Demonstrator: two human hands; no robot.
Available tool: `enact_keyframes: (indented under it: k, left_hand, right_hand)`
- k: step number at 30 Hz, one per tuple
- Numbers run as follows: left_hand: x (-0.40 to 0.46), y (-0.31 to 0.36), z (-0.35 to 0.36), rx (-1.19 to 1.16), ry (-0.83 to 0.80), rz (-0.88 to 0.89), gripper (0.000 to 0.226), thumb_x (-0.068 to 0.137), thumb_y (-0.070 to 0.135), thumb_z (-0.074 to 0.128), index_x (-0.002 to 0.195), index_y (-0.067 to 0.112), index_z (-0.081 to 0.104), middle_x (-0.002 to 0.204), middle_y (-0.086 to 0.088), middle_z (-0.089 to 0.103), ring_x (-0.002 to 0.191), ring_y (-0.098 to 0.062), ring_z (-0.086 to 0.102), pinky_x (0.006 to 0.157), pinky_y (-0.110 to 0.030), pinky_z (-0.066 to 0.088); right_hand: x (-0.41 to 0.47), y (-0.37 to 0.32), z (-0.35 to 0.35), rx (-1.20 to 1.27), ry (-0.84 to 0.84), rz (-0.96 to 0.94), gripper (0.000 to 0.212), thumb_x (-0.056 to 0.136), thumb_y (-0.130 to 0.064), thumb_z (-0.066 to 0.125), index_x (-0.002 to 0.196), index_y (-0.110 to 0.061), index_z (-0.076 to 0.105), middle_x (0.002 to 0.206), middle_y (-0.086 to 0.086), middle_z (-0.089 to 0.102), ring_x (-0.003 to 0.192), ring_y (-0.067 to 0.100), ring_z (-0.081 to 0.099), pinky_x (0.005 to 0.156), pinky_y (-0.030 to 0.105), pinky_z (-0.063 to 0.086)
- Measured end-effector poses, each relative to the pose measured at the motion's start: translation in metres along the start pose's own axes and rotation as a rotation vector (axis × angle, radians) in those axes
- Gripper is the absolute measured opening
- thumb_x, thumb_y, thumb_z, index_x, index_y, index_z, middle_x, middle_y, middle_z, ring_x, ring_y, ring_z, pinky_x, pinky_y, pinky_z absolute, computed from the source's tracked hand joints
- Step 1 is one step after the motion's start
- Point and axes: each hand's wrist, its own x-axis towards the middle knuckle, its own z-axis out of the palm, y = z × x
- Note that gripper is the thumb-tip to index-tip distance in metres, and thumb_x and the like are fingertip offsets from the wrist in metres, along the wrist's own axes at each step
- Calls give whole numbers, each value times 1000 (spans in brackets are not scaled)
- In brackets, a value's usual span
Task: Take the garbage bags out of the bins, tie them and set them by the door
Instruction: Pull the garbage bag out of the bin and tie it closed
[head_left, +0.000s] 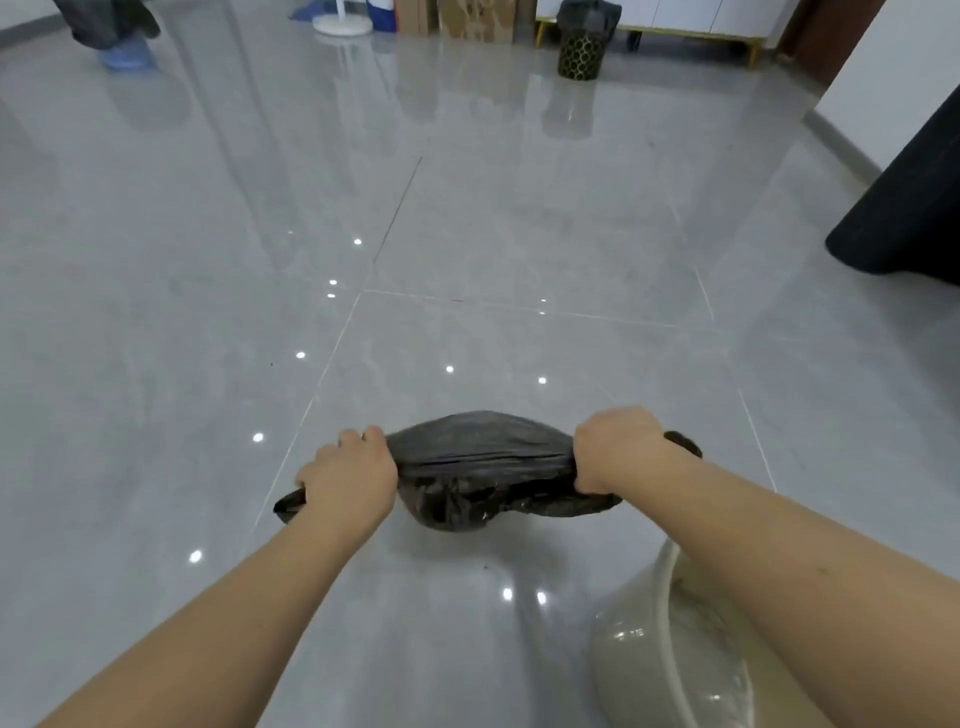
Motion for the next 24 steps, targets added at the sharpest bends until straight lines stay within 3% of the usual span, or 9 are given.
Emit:
enact_keyframes:
  k: [2, 4, 6, 8, 11, 16, 18, 22, 24]
  left_hand:
    - [-8, -5, 36, -68, -152, -55, 32, 89, 7, 39, 121, 4, 43, 114, -15, 54, 102, -36, 58, 84, -45, 51]
    - [-13, -8, 56, -161, -288, -117, 31, 91, 6, 39, 121, 3, 46, 112, -14, 59, 105, -33, 60, 79, -35, 48]
    - [-17, -12, 64, -183, -434, -165, 26, 93, 7, 42, 116, 6, 54, 99, -7, 64, 101, -27, 64, 75, -30, 46]
    - [-18, -18, 68, -251, -602, -220, 20, 93, 13, 41, 105, 9, 57, 90, -6, 70, 83, -24, 68, 75, -30, 52]
    - [-22, -24, 68, -560, -832, -355, 19, 86, 19, 41, 89, 4, 52, 56, -8, 58, 41, -19, 46, 52, -21, 41]
    - [-29, -34, 64, -845, -1322, -305, 31, 86, 27, 58, 88, -2, 66, 54, -1, 37, 42, -12, 23, 42, -20, 19]
    - [-30, -32, 67, -1034, -1255, -249, 28, 93, 26, 54, 75, 7, 63, 55, 1, 32, 41, -10, 22, 41, -19, 18]
    - [-28, -25, 64, -1551, -708, -322, 27, 86, 10, 45, 60, 18, 43, 54, 0, 33, 44, -13, 22, 41, -22, 18]
    - [-27, -26, 62, -1574, -481, -337, 21, 81, 12, 44, 60, 15, 42, 58, -5, 37, 47, -17, 27, 45, -24, 19]
  right_hand:
    - [8, -17, 20, 44, -278, 43, 10, 92, -21, 47, 94, -19, 57, 74, -2, 54, 71, 19, 55, 68, 29, 43]
    - [17, -28, 30, 178, -569, 60, 15, 93, -26, 52, 89, -14, 60, 65, -2, 61, 70, 18, 60, 67, 28, 44]
    - [26, -33, 34, 350, -789, 34, 29, 94, -36, 54, 86, -10, 64, 48, 0, 49, 53, 18, 47, 59, 26, 38]
    - [30, -34, 37, 619, -925, 40, 37, 94, -41, 52, 85, -9, 68, 47, -1, 33, 49, 18, 32, 52, 24, 28]
    - [23, -37, 47, 998, -986, 47, 38, 93, -42, 52, 81, -10, 69, 44, -4, 23, 47, 16, 26, 47, 23, 23]
    - [22, -42, 52, 2003, -902, 127, 31, 91, -26, 49, 64, -10, 48, 34, -6, 31, 42, 7, 11, 37, 16, 24]
    - [25, -47, 45, 2337, -812, 125, 30, 88, -24, 48, 61, -11, 44, 34, -5, 31, 48, 7, 7, 38, 13, 22]
    - [32, -63, 31, 2665, -696, 50, 27, 79, -22, 55, 54, -13, 47, 37, -5, 28, 40, 8, 16, 41, 17, 23]
    - [35, -68, 28, 2804, -627, 46, 32, 82, -23, 55, 53, -16, 45, 40, -6, 34, 37, 10, 29, 44, 18, 25]
